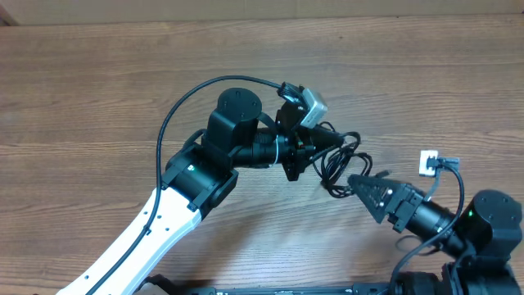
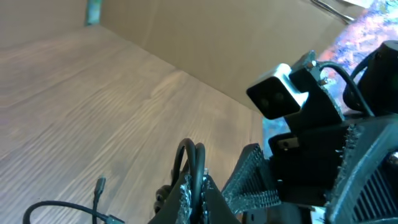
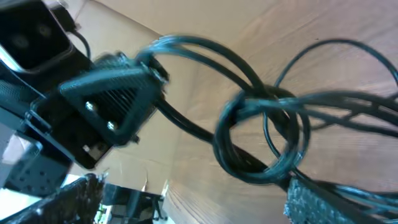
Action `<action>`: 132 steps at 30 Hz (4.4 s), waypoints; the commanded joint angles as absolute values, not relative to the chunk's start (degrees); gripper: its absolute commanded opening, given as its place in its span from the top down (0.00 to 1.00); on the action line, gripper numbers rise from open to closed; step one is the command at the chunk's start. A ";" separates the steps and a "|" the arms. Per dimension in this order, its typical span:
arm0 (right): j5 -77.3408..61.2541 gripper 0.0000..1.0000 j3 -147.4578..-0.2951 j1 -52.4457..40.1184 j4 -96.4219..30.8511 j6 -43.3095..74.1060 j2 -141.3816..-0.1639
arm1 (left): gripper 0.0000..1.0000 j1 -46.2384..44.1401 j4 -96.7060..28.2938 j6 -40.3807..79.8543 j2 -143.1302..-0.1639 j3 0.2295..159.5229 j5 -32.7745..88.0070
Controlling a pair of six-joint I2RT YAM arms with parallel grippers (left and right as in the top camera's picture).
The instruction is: Untangle cables
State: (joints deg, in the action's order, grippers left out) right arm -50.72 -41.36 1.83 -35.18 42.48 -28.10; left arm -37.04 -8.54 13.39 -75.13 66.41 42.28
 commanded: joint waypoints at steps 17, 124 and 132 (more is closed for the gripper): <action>-64.36 0.43 -42.83 1.54 -14.55 35.46 -52.05 | 0.96 -35.73 -0.78 25.96 -75.00 67.57 34.44; -40.88 0.96 -42.83 5.58 -20.38 32.93 -54.98 | 0.96 -35.92 6.57 34.20 -73.76 67.61 48.90; -40.60 0.96 -42.85 5.58 -17.19 32.47 -46.46 | 0.91 -35.92 -16.19 32.95 -73.76 67.61 22.55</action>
State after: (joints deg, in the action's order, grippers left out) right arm -40.45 -42.37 5.58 -17.93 32.86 -49.84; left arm -36.27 -13.43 33.95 -74.63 67.00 30.76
